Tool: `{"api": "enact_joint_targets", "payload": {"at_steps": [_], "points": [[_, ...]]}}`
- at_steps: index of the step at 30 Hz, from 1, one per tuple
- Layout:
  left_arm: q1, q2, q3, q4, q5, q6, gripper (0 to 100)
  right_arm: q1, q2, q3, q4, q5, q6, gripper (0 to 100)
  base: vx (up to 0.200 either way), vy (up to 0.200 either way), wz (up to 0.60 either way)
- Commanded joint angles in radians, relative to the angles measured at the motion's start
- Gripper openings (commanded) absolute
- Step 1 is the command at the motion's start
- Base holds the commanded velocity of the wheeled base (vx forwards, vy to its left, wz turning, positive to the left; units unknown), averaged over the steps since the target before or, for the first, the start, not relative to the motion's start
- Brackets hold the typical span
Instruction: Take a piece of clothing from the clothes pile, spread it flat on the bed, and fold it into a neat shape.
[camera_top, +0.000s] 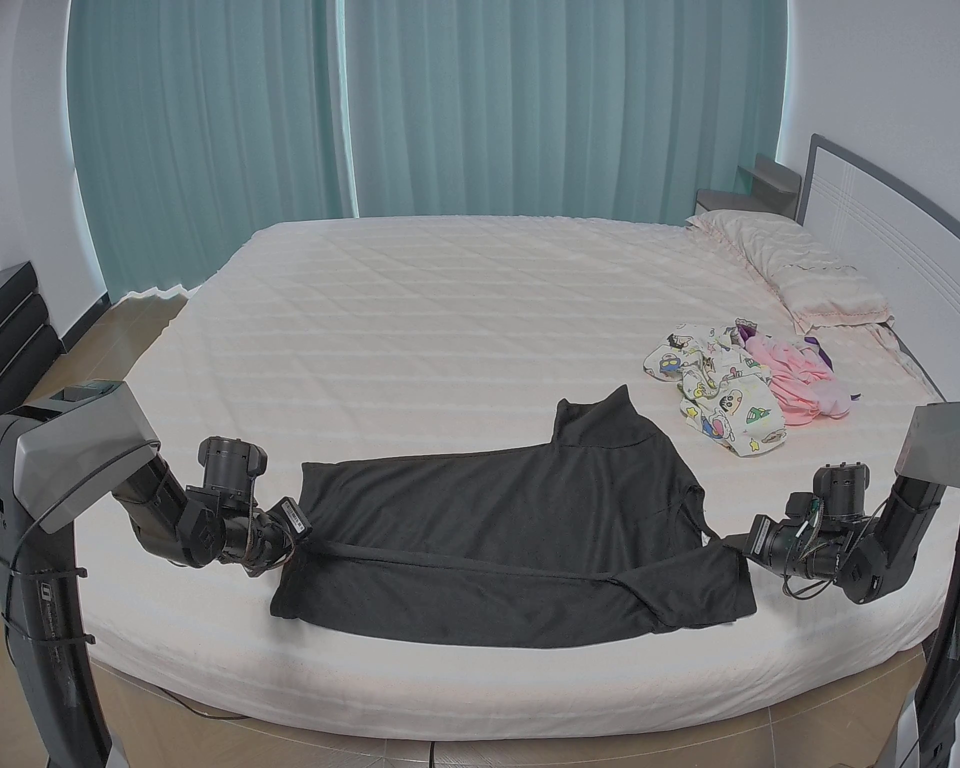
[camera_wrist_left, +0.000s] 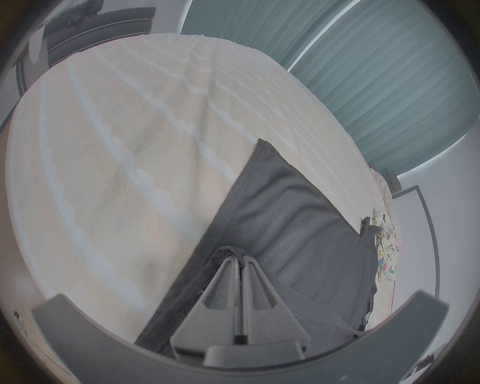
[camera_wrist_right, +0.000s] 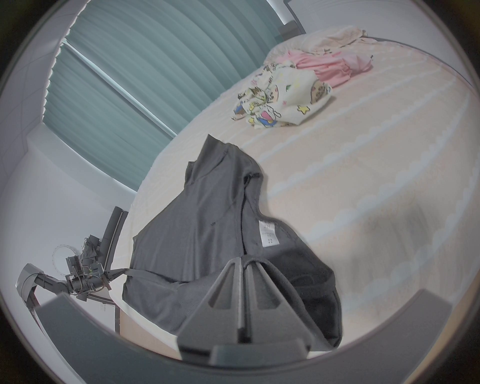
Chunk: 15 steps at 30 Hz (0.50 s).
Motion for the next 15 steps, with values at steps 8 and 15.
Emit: {"api": "enact_joint_targets", "payload": {"at_steps": [8, 15], "points": [[0.039, 0.004, -0.006, 0.001, 0.029, 0.0, 0, 0.004, 0.061, -0.013, -0.086, 0.001, 0.0, 0, 0.0, 0.0, 0.0], [0.034, 0.017, -0.009, 0.001, 0.029, 0.0, 0, 0.011, 0.126, -0.016, -0.164, -0.002, 0.0, 0, 0.0, 0.0, 0.0]]}}
